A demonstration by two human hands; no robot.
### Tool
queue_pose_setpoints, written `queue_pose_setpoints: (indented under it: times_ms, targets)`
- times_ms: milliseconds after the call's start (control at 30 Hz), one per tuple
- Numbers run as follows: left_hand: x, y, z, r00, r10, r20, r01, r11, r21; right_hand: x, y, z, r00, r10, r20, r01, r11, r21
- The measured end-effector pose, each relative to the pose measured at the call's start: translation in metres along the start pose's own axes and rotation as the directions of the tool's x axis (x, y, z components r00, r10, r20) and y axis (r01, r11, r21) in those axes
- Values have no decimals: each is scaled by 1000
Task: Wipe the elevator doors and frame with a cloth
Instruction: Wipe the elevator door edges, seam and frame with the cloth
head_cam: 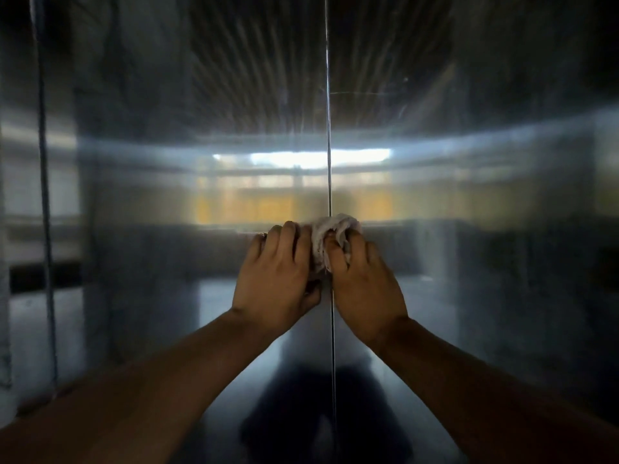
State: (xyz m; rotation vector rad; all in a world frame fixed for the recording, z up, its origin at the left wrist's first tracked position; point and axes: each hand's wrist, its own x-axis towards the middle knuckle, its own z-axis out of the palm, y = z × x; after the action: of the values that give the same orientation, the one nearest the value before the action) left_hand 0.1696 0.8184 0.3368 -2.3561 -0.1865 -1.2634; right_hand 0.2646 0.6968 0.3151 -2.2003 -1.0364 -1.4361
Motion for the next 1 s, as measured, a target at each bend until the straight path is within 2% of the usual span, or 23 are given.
queue_pose_setpoints:
  times_ms: [167, 400, 533, 733, 1000]
  targets:
    - [-25, 12, 15, 1000, -11, 17, 12, 999, -53, -24, 0, 11, 998, -40, 42, 41, 999, -11]
    - [-55, 24, 31, 999, -8, 51, 12, 996, -91, -58, -6, 28, 993, -25, 117, 26, 1000, -6]
    - [-74, 31, 46, 997, 31, 67, -27, 997, -67, -84, -13, 34, 996, 3, 89, -9, 998, 65]
    - [-108, 41, 72, 991, 53, 121, -47, 997, -55, -121, -10, 47, 997, -36, 69, 33, 999, 38]
    - [-167, 60, 106, 982, 68, 174, -49, 992, -114, -179, -11, 73, 983, -78, 167, 77, 997, 13]
